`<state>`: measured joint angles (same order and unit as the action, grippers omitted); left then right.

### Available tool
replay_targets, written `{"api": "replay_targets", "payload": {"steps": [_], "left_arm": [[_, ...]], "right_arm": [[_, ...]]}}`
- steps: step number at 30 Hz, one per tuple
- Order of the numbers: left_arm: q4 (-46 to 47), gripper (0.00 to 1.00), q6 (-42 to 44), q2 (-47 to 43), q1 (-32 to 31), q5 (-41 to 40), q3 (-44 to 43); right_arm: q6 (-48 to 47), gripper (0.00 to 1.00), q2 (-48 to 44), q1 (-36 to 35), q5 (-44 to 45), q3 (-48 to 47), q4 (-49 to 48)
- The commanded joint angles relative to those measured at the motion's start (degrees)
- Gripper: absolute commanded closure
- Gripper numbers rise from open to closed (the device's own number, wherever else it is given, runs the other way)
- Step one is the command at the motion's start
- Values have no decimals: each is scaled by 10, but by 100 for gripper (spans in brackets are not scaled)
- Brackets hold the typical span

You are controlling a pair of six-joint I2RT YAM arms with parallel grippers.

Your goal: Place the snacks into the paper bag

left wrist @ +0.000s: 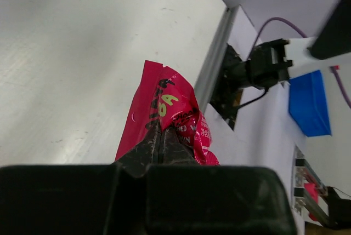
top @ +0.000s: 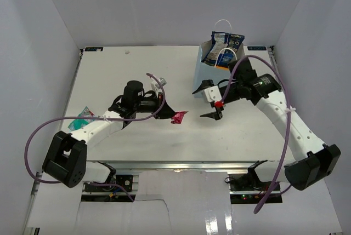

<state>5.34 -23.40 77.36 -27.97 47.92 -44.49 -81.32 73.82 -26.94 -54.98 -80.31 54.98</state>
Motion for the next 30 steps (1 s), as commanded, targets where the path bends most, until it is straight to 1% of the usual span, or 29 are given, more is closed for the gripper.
{"api": "replay_targets", "payload": {"steps": [1, 5, 11, 12, 16, 17, 19, 20, 22, 23, 24, 26, 28, 29, 30], "left_arm": [[30, 100, -41, -41, -1, 89, 8], [33, 100, -60, -64, -2, 98, 15], [41, 100, -71, -78, -2, 89, 23], [44, 100, -73, -79, -2, 89, 26], [49, 100, -74, -78, -2, 77, 29], [52, 100, -75, -77, -2, 75, 29], [56, 100, -77, -72, -2, 73, 26], [59, 99, -78, -71, -2, 71, 25], [62, 98, -81, -66, -2, 72, 18], [63, 96, -82, -65, -2, 71, 15], [64, 95, -82, -64, -2, 72, 13], [69, 91, -88, -61, -2, 73, 8], [70, 77, -93, -60, -1, 72, 5], [70, 62, -99, -64, 5, 68, 3], [70, 54, -103, -70, 9, 67, 2]], "right_arm": [[-30, 7, 25, -39, 89, 34, -59], [-3, 6, 51, -91, 112, 46, -90], [42, 0, 85, -137, 123, 48, -106], [49, 6, 89, -143, 118, 46, -107], [72, 18, 85, -156, 112, 48, -107], [81, 23, 83, -160, 112, 53, -109], [87, 31, 82, -162, 115, 59, -109], [94, 39, 82, -164, 116, 61, -109], [102, 49, 81, -166, 122, 71, -112], [112, 63, 78, -166, 124, 74, -116], [117, 75, 77, -166, 128, 78, -124], [127, 90, 74, -166, 131, 80, -133], [131, 92, 71, -166, 135, 81, -132], [132, 92, 66, -166, 140, 82, -132], [132, 92, 63, -165, 144, 85, -131]]}}
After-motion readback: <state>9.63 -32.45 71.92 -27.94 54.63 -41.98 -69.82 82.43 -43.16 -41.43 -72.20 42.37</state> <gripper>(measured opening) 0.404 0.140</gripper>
